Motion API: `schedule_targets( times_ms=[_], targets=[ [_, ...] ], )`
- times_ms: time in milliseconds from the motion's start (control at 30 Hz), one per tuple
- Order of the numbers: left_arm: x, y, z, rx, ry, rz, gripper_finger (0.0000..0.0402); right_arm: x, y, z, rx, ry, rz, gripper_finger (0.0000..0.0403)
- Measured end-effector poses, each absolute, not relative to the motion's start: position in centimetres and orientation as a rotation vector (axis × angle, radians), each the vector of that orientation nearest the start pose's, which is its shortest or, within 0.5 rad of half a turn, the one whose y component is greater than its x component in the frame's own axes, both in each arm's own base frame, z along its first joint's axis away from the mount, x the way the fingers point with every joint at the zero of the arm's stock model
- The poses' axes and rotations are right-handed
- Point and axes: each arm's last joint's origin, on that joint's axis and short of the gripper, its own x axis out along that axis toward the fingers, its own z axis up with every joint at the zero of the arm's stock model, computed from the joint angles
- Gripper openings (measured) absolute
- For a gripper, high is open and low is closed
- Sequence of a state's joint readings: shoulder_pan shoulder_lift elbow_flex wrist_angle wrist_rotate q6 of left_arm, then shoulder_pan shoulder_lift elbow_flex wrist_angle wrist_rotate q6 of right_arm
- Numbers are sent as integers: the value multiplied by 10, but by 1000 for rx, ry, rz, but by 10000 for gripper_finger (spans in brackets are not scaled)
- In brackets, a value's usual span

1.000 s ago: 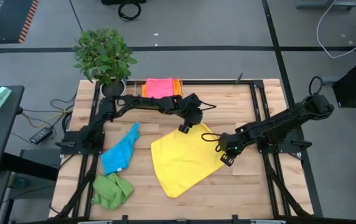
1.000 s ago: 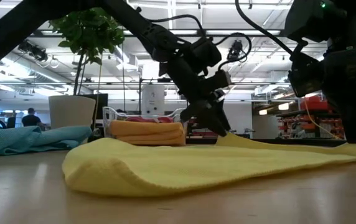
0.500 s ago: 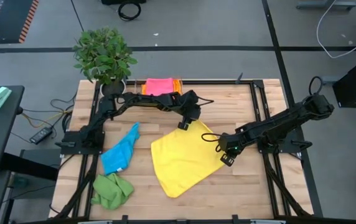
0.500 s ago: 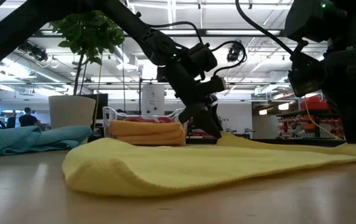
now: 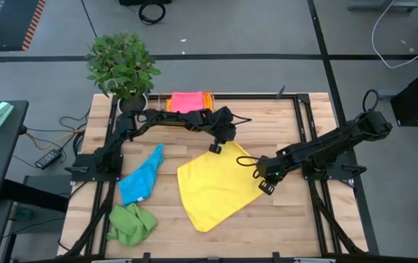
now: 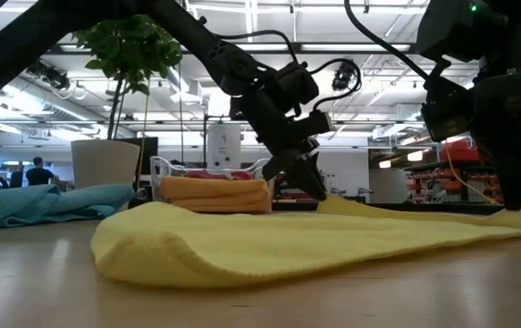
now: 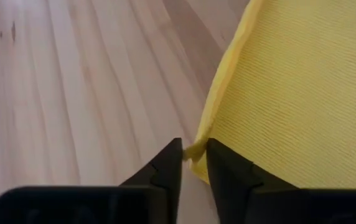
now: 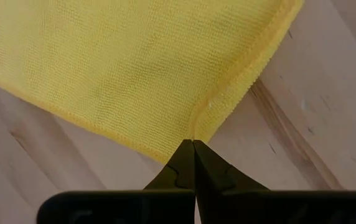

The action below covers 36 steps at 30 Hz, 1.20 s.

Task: Fold microfiber towels
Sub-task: Fold the yellow microfiber cloth

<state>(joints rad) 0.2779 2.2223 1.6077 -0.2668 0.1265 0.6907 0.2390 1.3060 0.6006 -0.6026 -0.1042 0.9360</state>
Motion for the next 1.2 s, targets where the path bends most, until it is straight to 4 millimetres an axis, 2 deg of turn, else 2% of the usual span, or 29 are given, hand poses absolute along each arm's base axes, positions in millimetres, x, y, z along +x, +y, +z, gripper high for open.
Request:
schedule_targets(
  times_ms=[200, 333, 400, 467, 567, 733, 833, 967, 1067, 1200],
  targets=[
    [459, 127, 147, 462, 867, -160, 13, 195, 50, 152, 687, 1322, -356, 0],
    [457, 126, 150, 371, 888, -125, 11, 195, 49, 153, 654, 1325, -351, 0],
    [454, 125, 164, 305, 925, -109, 8, 195, 49, 160, 632, 1352, -352, 0],
    [449, 124, 191, 239, 944, -84, 7, 195, 49, 176, 612, 1376, -350, 0],
    [435, 117, 240, 181, 969, -86, 7, 193, 49, 212, 559, 1387, -349, 0],
    [401, 99, 327, 203, 924, -87, 5, 190, 40, 299, 372, 1228, -367, 0],
    [378, 94, 382, 278, 810, -9, 4, 185, 26, 352, 217, 1102, -420, 0],
    [346, 104, 447, 389, 639, 160, 5, 177, -2, 412, 21, 963, -463, 0],
    [326, 114, 481, 404, 545, 242, 4, 173, -22, 448, -95, 884, -470, 0],
    [309, 120, 495, 360, 554, 255, 5, 169, -35, 477, -170, 840, -419, 0]
  ],
)
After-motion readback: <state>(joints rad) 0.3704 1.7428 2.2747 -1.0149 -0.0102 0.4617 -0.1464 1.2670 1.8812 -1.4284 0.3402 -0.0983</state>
